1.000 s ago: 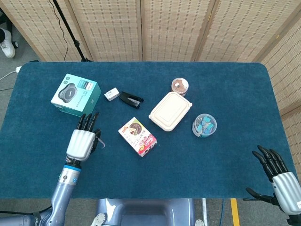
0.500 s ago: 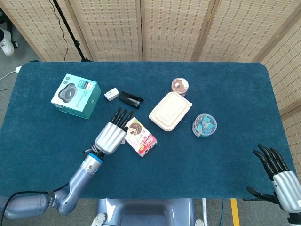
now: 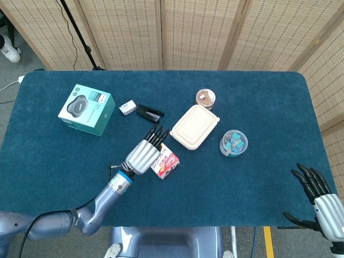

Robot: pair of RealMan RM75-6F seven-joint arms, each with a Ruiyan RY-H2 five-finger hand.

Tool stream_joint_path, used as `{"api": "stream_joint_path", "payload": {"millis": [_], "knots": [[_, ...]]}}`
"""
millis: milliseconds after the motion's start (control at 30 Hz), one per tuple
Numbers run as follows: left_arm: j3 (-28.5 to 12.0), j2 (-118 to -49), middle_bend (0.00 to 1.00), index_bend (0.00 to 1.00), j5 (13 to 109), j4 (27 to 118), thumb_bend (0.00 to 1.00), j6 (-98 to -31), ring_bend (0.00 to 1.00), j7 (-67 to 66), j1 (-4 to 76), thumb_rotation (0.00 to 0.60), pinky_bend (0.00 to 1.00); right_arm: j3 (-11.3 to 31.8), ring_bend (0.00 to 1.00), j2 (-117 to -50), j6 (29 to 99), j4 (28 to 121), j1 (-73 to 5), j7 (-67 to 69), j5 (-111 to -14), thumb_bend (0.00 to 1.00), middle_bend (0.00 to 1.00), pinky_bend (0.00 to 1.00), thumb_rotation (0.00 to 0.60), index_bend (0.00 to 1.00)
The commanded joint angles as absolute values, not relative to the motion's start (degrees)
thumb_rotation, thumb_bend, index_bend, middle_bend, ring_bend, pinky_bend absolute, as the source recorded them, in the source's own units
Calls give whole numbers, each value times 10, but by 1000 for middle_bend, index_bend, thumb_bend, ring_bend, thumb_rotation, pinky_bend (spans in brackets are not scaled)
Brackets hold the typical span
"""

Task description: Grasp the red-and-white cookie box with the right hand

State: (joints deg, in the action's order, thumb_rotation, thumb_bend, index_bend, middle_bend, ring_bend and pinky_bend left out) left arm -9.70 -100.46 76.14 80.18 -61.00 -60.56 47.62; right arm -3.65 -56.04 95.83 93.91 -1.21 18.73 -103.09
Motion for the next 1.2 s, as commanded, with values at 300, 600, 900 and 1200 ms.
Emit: {"api": "stream_joint_path", "payload": {"millis": [300, 600, 900, 1200], "knots": [[-91, -1034, 0, 610, 755, 761, 503, -587, 0, -615, 503, 600, 0, -36, 0, -560, 947, 939, -17, 188, -1026, 0, 0, 0, 600, 0], [-87, -1047, 0, 608, 752, 739, 503, -599, 0, -616, 504, 600, 0, -37, 0, -560, 946, 940, -18, 187, -1028, 0, 0, 0, 600, 0], [-86, -1053, 0, 560, 736, 733, 503, -599, 0, -626, 505, 600, 0, -37, 0, -559, 946, 940, -18, 188, -1028, 0, 0, 0, 600, 0], [-89, -1050, 0, 438, 726, 745, 494, -607, 0, -635, 506, 600, 0, -37, 0, -558, 949, 940, -18, 192, -1028, 0, 0, 0, 600, 0]]}}
